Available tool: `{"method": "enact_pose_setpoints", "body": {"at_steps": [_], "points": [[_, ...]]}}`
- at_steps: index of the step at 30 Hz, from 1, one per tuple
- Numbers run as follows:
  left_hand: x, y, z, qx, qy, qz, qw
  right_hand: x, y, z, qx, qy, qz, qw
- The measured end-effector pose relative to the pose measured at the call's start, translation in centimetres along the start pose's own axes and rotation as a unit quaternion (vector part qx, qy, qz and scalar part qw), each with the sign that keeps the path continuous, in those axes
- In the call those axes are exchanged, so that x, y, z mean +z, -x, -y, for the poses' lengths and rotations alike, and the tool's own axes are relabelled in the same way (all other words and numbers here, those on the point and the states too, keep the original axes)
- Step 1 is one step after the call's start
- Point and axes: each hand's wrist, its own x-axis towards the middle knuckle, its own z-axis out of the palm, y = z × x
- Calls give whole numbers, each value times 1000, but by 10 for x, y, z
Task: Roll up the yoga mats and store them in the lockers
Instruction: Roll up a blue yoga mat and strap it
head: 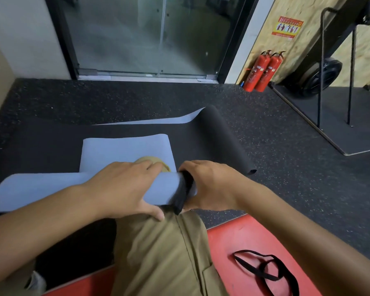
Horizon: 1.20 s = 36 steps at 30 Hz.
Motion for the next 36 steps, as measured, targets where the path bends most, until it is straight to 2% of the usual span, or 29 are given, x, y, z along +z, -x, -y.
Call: {"method": "enact_pose_setpoints", "body": {"at_steps": [4, 8, 12, 17, 20, 25, 29, 36], "points": [[4, 0, 7, -5, 1, 6, 1000, 3, -10, 14, -25, -2, -3, 1000], [5, 5, 11, -16, 17, 23, 999, -6, -5, 4, 11, -26, 6, 1000], [5, 8, 13, -11, 16, 27, 999, -17, 1, -10, 57, -29, 64, 996], [1, 10, 11, 9, -13, 14, 1000, -25, -6, -14, 19, -110, 153, 982], [-3, 14, 10, 11, -10, 9, 1000, -28, -13, -12, -3, -131, 181, 975], [-1, 19, 12, -18, 28, 16, 999, -26, -22, -15, -30, -161, 182, 970], [-2, 24, 9, -40, 108, 3, 993, -32, -25, -16, -34, -124, 170, 977], [0, 32, 13, -42, 150, -34, 987, -51, -18, -20, -42, -77, 82, 993]]}}
